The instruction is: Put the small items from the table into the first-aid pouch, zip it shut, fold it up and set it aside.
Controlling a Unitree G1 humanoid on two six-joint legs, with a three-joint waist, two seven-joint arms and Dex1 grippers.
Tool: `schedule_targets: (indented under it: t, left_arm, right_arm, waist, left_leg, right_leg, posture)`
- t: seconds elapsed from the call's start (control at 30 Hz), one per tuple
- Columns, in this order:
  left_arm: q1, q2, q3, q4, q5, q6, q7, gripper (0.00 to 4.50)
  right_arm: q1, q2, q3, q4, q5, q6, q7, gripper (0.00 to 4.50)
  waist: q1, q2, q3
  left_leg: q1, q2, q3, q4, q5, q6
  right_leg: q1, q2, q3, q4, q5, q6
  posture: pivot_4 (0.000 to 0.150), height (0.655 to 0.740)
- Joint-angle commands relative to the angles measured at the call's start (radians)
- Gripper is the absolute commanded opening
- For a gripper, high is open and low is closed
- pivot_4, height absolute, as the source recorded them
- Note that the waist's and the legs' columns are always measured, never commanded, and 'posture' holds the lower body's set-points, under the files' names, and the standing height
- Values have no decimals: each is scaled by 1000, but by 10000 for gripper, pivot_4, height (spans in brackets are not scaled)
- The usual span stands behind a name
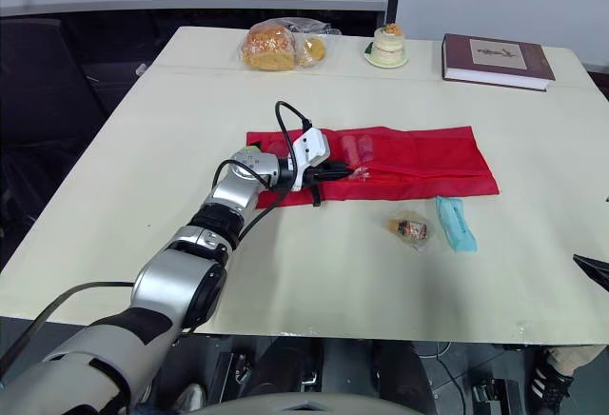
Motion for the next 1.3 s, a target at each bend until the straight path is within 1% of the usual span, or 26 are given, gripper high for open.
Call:
schedule_targets:
  t: [0.03,0.17,0.3,0.37,0.43,0.57,0.73,0.9,0.93,0.97,1.07,1.13,1.17,1.2,1.3]
  left_arm:
    - [-20,-5,3,-3,-8,-14,0,0]
    - [-19,-12,-2,-4,-5,-17,-3,0]
    - [-11,-8,-12,-12,2,-17,-15,0]
    - [-8,-4,-22,-15,13,-23,-14,0]
    - [-6,3,-35,-19,25,-24,-12,0]
    - [17,17,-40,-70,22,6,-22,0]
    - [35,19,-40,-110,15,33,-3,0]
    - [44,19,-41,-136,9,45,5,0]
    - [43,18,-37,-140,4,51,4,0]
    - [42,17,-35,-146,-1,57,1,0]
    - [45,17,-33,-159,-7,71,-2,0]
    - [47,18,-32,-164,-9,76,4,0]
    - [47,18,-32,-165,-10,78,7,0]
    - [47,18,-32,-166,-10,78,8,0]
    - [46,16,-34,-165,-11,80,11,0]
  right_arm:
    - [-3,9,42,-21,-53,-54,-23,44934]
    - [-51,50,249,-73,-185,-152,-123,44934]
    - [-127,40,557,-140,-340,-190,-248,44934]
    - [-188,34,688,-126,-398,-222,-270,44934]
    - [-241,8,781,-99,-453,-181,-318,44934]
    - [-461,1,1051,39,-566,-183,-347,44934]
    - [-630,5,1246,143,-677,-207,-342,44934]
    - [-739,22,1364,233,-750,-222,-335,44934]
    - [-751,30,1374,236,-748,-217,-331,39664]
    - [-758,34,1382,236,-745,-219,-322,36929]
    - [-762,54,1375,219,-721,-198,-321,24293]
    - [-758,66,1360,191,-694,-170,-321,14398]
    - [-755,73,1351,179,-682,-157,-324,10614]
    - [-751,79,1343,165,-666,-143,-326,8617]
    - [-743,94,1316,125,-632,-70,-365,8609]
  waist:
    - [0,0,0]
    - [0,0,0]
    - [-1,0,0]
    - [-1,0,0]
    - [0,0,0]
    - [-3,-1,0]
    - [-2,0,0]
    - [-1,0,0]
    - [-2,0,0]
    - [-1,0,0]
    - [-1,0,0]
    - [-1,0,0]
    - [-1,0,0]
    - [-1,0,0]
    - [-1,0,0]
  left_leg:
    - [0,0,0,0,0,0]
    - [0,0,0,0,0,0]
    - [0,0,0,0,0,0]
    - [0,0,0,0,0,0]
    - [0,-1,0,0,0,0]
    - [0,-1,1,1,0,0]
    - [-1,0,0,1,0,0]
    - [0,-1,1,1,0,0]
    - [0,-1,1,1,0,0]
    - [0,-1,1,1,0,0]
    - [0,-1,0,1,0,0]
    - [0,-1,0,1,0,0]
    - [0,-1,0,1,0,0]
    - [0,-1,0,1,0,0]
    - [0,-1,0,1,0,0]
  right_leg:
    - [0,0,0,0,0,0]
    - [0,0,0,0,0,0]
    - [0,0,0,0,0,0]
    - [0,0,0,1,0,0]
    - [-1,0,0,0,0,0]
    - [0,0,0,0,0,0]
    - [-1,1,-1,2,0,0]
    - [-1,0,0,2,0,0]
    - [-1,0,0,2,0,0]
    - [-1,0,0,2,0,0]
    - [-1,0,-1,3,0,0]
    - [-1,0,0,3,0,0]
    - [-1,0,0,3,0,0]
    - [-1,0,0,3,0,0]
    - [-1,0,0,3,0,0]
  posture:
    - [1500,7289]
    - [1500,7289]
    - [1500,7289]
    - [1500,7289]
    - [1500,7289]
    - [1500,7289]
    - [1500,7289]
    - [1500,7289]
    - [1500,7289]
    - [1500,7289]
    - [1500,7289]
    - [1500,7289]
    - [1500,7289]
    - [1500,7289]
    - [1500,7289]
